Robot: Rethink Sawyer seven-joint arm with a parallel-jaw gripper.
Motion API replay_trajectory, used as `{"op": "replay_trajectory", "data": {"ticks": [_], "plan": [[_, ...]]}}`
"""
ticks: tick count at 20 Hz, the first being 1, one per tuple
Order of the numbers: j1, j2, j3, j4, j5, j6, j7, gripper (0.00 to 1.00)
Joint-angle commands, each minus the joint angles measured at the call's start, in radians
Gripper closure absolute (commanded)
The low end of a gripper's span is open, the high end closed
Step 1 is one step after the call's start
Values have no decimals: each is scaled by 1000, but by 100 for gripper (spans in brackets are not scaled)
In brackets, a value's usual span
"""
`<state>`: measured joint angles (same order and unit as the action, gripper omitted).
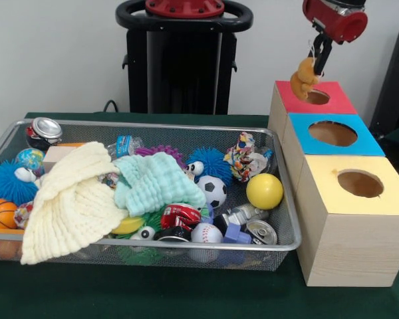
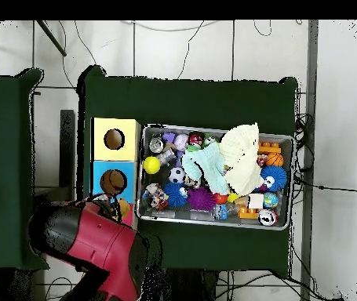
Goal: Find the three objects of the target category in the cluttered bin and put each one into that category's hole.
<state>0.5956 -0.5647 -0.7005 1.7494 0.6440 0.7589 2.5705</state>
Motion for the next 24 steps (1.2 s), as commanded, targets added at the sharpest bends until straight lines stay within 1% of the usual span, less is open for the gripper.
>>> {"op": "replay_trajectory", "data": {"ticks": [1, 6, 17, 24], "plan": [[-3, -6, 110, 43, -8, 50, 204, 100], [-4, -2, 107, 30, -14, 58, 202, 100], [-13, -21, 141, 91, 15, -8, 182, 100], [17, -19, 142, 94, 23, -11, 219, 100]]}}
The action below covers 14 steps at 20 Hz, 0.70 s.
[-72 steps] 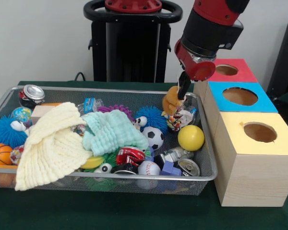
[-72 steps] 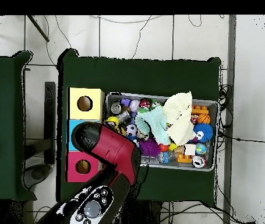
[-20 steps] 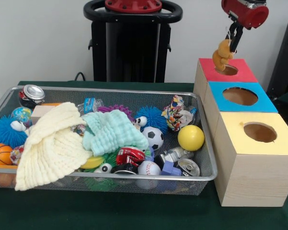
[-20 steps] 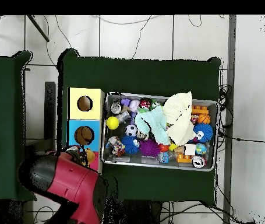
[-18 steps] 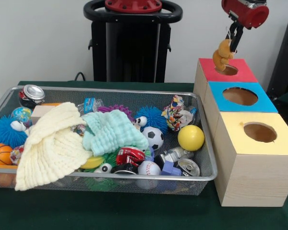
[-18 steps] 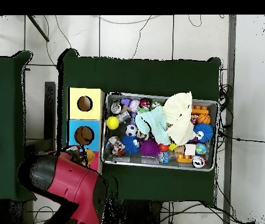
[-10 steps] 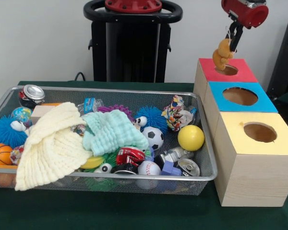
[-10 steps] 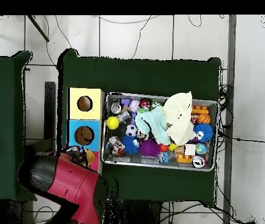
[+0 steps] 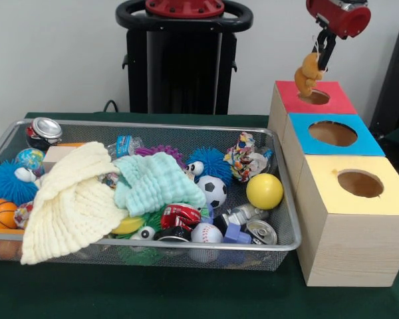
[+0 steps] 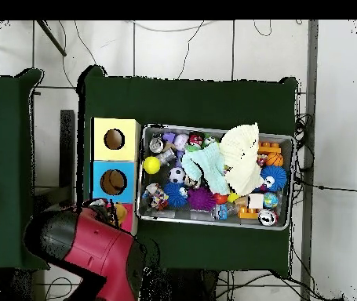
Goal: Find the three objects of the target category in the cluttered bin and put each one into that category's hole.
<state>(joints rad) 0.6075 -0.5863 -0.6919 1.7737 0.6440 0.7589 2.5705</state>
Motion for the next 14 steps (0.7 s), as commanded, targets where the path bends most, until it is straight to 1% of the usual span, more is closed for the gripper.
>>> {"op": "replay_trajectory", "data": {"ticks": [1, 8, 14], "plan": [[8, 5, 135, 70, 26, -16, 223, 100], [21, 12, 140, 71, 38, -29, 243, 100], [30, 8, 149, 94, 54, -49, 242, 100]]}}
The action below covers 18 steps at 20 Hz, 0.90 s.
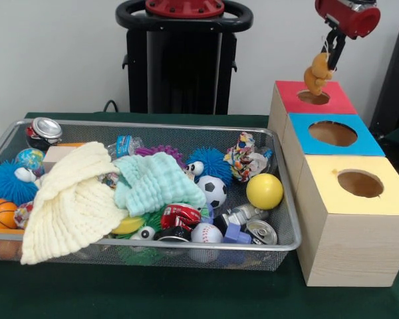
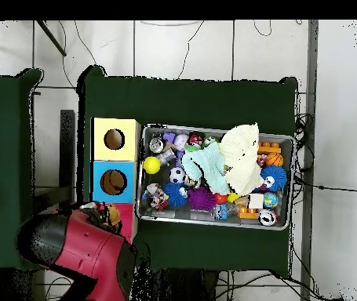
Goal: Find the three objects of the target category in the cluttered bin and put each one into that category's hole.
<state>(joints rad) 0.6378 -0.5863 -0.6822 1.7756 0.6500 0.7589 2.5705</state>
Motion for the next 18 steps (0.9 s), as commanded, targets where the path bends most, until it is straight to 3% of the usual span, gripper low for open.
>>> {"op": "replay_trajectory", "data": {"ticks": [1, 18], "plan": [[0, 7, 142, 97, 52, -53, 241, 100], [0, -43, 156, 188, 63, -89, 181, 100]]}}
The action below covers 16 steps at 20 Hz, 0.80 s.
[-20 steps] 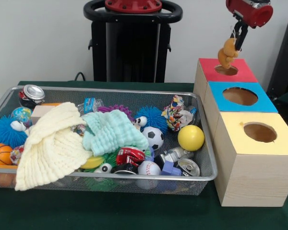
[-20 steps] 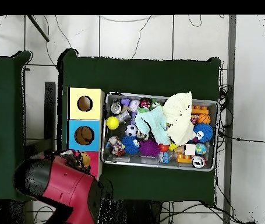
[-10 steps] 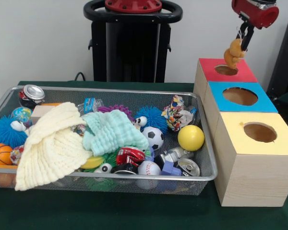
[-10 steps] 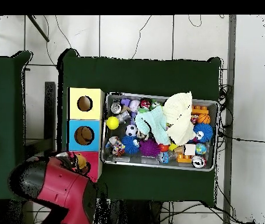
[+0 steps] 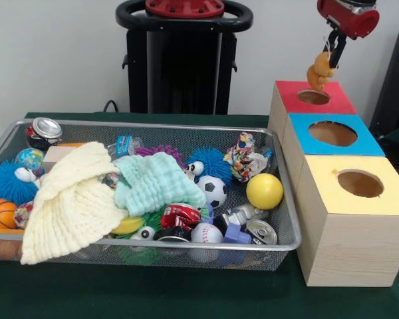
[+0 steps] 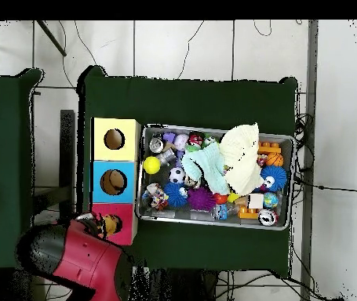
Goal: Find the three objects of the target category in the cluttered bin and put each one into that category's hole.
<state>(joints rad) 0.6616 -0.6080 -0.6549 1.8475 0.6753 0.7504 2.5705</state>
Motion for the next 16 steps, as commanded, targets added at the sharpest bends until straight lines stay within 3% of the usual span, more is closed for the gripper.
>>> {"op": "replay_trajectory", "data": {"ticks": [1, 16], "plan": [[-21, -22, 125, 116, 33, -76, 184, 100], [-45, -20, 148, 112, 36, -102, 189, 100]]}}
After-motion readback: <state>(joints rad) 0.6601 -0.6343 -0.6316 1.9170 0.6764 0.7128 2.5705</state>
